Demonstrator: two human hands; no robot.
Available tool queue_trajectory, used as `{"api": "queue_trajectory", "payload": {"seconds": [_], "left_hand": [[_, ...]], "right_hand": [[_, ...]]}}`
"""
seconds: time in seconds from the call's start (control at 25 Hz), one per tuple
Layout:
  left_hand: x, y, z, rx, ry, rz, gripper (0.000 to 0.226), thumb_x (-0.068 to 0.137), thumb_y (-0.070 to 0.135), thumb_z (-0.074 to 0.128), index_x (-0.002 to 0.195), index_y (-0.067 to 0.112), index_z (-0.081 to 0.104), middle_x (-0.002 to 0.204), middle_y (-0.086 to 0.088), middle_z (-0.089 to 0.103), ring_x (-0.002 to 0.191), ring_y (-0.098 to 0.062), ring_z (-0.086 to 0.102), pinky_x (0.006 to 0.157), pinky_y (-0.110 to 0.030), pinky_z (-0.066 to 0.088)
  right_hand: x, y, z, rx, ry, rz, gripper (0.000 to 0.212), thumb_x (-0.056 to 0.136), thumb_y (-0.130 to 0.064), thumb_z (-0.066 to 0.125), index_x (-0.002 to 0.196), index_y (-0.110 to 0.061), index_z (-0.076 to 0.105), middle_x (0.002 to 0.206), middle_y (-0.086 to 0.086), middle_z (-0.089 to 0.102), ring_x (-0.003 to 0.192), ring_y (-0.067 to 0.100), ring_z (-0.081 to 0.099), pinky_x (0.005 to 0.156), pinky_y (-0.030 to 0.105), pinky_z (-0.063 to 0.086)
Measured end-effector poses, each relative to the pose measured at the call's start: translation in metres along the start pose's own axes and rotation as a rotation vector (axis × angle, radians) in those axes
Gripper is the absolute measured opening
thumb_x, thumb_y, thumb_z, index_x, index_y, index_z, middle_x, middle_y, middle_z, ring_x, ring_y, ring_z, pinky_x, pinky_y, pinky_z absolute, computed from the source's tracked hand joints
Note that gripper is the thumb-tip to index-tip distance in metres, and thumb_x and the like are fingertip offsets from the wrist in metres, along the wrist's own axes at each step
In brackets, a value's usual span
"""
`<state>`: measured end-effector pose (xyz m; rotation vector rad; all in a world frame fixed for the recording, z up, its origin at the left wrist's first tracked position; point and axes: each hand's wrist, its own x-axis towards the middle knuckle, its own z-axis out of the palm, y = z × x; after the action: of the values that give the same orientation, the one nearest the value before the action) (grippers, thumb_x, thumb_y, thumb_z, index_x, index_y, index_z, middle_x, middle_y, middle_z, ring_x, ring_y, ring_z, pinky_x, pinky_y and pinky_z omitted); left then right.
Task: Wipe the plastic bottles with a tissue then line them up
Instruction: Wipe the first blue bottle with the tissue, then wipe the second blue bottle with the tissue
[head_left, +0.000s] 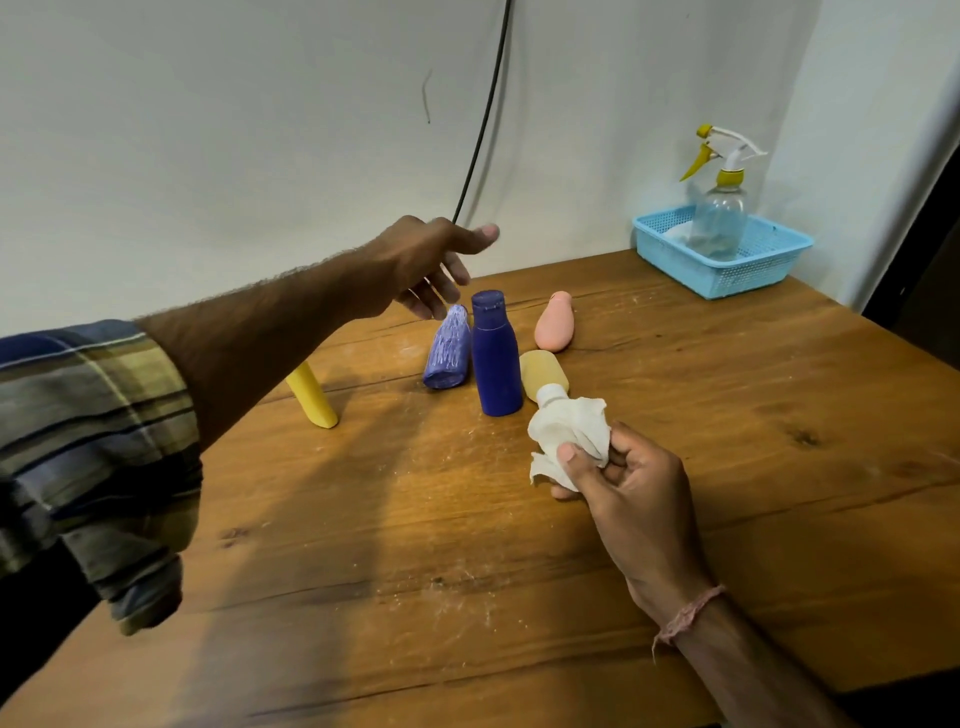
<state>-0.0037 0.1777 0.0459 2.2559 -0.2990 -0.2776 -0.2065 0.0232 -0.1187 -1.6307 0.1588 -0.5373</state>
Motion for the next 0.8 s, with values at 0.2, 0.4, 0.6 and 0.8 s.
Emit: {"api": "queue_trajectory", "payload": {"seconds": [0.2,0.4,0.6,0.8], "left_hand": [[0.051,-0.030,0.003,0.045,0.162,-0.109,0.049,0.090,0.046,0.068,0.112,0.002,0.063,0.096,-0.012,0.069,0.074,-0.021,0.067,0.057,-0.027,0.053],[0.086,-0.043,0.025,0.280,0.053,-0.079,0.038,0.093,0.025,0.067,0.125,0.005,0.062,0.124,-0.011,0.063,0.101,-0.023,0.060,0.072,-0.029,0.049],[0.094,-0.057,0.032,0.384,0.010,-0.141,0.030,0.094,0.026,0.067,0.114,0.003,0.066,0.107,-0.014,0.068,0.096,-0.024,0.067,0.076,-0.036,0.059],[0.064,-0.072,0.022,0.504,0.008,-0.170,0.026,0.092,0.018,0.068,0.114,0.004,0.061,0.104,-0.015,0.068,0.088,-0.024,0.070,0.071,-0.035,0.062]], "right_hand": [[-0.002,0.003,0.000,-0.125,-0.006,-0.064,0.030,0.088,-0.025,0.072,0.104,-0.045,0.056,0.103,-0.027,0.064,0.090,0.004,0.072,0.064,0.028,0.063],[-0.002,0.005,0.003,-0.223,0.009,-0.126,0.024,0.088,-0.031,0.072,0.101,-0.044,0.056,0.100,-0.026,0.063,0.086,0.002,0.071,0.063,0.027,0.063],[-0.001,0.002,0.006,-0.233,0.009,-0.136,0.030,0.087,-0.030,0.073,0.090,-0.051,0.051,0.092,-0.034,0.059,0.082,0.001,0.070,0.059,0.024,0.061],[0.000,0.001,0.005,-0.191,0.019,-0.131,0.023,0.089,-0.024,0.072,0.086,-0.042,0.058,0.080,-0.016,0.070,0.072,0.005,0.071,0.056,0.040,0.061]]}}
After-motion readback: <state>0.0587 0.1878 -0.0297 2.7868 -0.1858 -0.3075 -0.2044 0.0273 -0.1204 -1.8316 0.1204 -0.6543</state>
